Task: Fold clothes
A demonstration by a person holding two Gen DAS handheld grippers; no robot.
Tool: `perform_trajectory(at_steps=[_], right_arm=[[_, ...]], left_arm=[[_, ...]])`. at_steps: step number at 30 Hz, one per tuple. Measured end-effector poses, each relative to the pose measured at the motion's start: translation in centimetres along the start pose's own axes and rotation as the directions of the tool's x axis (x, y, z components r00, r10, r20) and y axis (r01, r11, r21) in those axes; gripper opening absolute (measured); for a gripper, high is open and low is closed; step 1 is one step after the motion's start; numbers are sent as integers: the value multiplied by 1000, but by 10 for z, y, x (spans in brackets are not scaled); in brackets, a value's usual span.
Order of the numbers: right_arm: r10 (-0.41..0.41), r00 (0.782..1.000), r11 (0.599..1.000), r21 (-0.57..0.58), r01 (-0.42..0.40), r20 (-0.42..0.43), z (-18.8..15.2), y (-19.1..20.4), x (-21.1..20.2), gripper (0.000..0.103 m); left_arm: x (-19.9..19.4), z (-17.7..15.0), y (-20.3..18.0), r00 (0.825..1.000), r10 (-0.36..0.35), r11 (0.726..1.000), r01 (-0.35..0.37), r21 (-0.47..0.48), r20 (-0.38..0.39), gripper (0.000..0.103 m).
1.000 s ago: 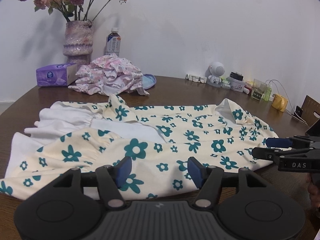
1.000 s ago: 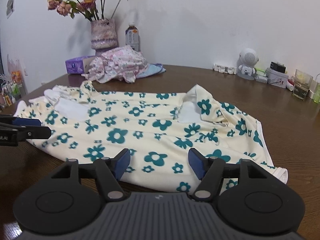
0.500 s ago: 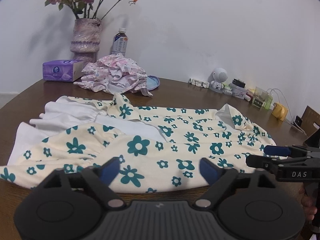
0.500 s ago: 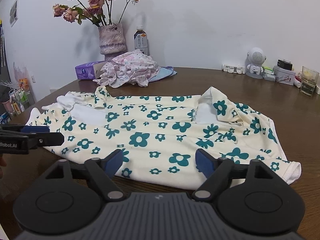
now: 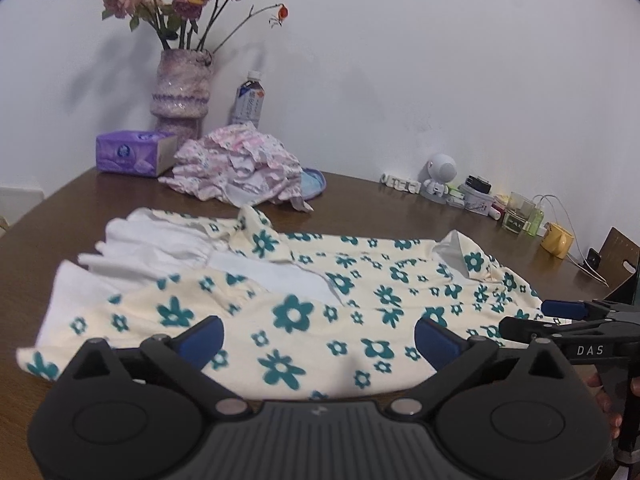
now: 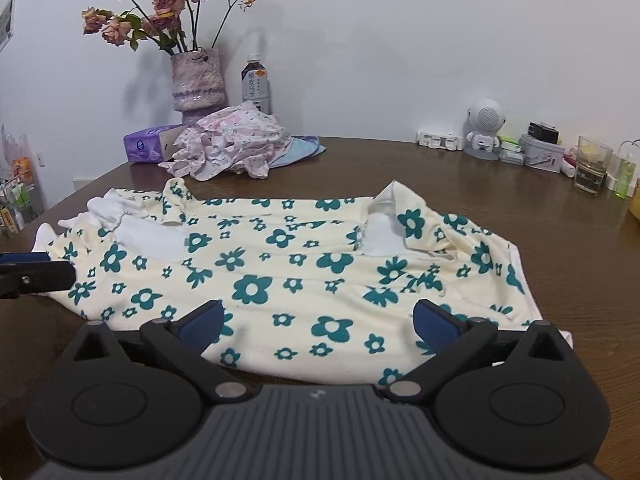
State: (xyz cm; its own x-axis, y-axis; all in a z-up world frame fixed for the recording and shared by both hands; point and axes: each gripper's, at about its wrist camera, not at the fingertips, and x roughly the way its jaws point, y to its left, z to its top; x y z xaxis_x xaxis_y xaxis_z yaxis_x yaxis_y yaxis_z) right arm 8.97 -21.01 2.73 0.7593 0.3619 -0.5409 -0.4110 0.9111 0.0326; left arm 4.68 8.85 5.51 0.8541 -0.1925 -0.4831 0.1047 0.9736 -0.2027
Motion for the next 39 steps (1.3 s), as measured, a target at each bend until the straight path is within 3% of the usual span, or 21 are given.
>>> perform_trajectory(at_steps=[12,23,30,36,39], right_arm=[[-55,998,994,-92,57,20,35,-5,1,102],[-46,999,992,-117,47,7,42,-8,7,102],[-37,999,987,-157,35,-13,46,-11,15,102],[-42,999,983,-181,36,-27,46,-14,22,102],[-37,999,984,-178,30,-34,46,-16,24,102]], left_arm=[[-5,40,9,1000,12,990,-13,143,4,102],[4,43,10,1000,-14,991,18,134,-24,102],[18,48,11,997,6,985,8,172,-80,102],[29,47,12,990,-41,984,64,168,-139,102],[35,48,11,987,-9,987,34,159,-158,102]])
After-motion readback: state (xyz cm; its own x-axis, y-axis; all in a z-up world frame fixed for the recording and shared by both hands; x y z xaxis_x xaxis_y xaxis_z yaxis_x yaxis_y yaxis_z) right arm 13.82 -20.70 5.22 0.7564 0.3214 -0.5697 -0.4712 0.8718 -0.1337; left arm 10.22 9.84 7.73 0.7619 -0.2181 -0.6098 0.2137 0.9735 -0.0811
